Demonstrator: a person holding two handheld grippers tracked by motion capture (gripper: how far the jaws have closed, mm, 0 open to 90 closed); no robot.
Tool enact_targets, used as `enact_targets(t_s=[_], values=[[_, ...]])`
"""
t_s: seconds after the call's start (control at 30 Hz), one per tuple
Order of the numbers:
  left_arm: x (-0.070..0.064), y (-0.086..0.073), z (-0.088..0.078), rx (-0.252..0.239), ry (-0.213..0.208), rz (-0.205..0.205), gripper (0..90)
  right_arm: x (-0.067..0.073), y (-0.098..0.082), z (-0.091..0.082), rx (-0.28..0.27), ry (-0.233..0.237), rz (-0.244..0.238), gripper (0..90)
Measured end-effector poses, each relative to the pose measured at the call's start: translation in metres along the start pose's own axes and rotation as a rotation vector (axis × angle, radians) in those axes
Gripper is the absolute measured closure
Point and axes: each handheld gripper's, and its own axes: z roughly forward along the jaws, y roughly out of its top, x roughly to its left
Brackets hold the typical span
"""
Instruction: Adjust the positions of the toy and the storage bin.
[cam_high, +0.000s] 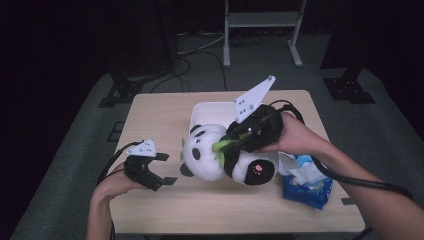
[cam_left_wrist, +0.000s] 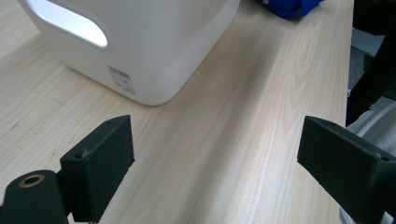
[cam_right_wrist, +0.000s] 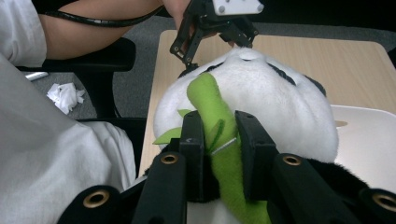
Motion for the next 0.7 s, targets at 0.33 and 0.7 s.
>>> enact_targets(t_s=[0.33, 0.7], values=[[0.002, -0.003, -0.005, -0.012, 0.01, -0.014, 9.5, -0.02, 0.007, -0.011, -0.006, 0.002, -0.001, 73.4], [0.003, -0.007, -0.008, -0.02, 0.014, -0.027, 9.5, -0.05, 0.011, -0.014, 0.003, -0.004, 0.01, 73.3]])
